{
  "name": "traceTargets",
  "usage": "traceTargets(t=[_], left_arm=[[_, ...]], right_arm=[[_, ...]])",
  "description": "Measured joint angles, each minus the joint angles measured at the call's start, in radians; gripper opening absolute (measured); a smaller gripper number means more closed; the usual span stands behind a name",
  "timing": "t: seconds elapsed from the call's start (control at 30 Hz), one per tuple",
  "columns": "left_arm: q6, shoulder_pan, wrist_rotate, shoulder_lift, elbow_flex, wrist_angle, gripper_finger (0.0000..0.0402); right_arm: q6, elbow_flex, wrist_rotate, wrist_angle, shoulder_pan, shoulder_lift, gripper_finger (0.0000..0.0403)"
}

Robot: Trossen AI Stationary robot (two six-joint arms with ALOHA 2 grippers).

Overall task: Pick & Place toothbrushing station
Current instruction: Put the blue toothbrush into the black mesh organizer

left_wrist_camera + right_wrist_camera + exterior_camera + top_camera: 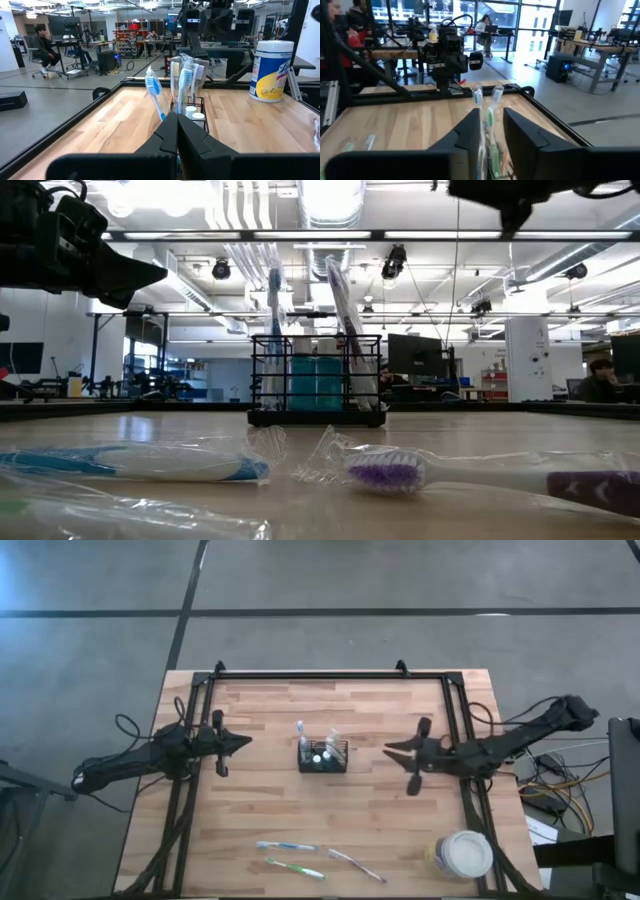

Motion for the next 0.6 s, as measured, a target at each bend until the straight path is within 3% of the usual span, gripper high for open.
traceTargets(t=[0.17,0.6], left_arm=[[-0.004,0.000,0.002,0.000,0.000,0.000,0.0003],[0.001,0.000,0.003,0.000,0.000,0.000,0.0003]], right_arm=[[-0.027,-0.058,0.026,-0.032,0.061,-0.138,0.0014],[-0.040,-0.352,0.021,0.055,0.063,-0.556,0.0008]])
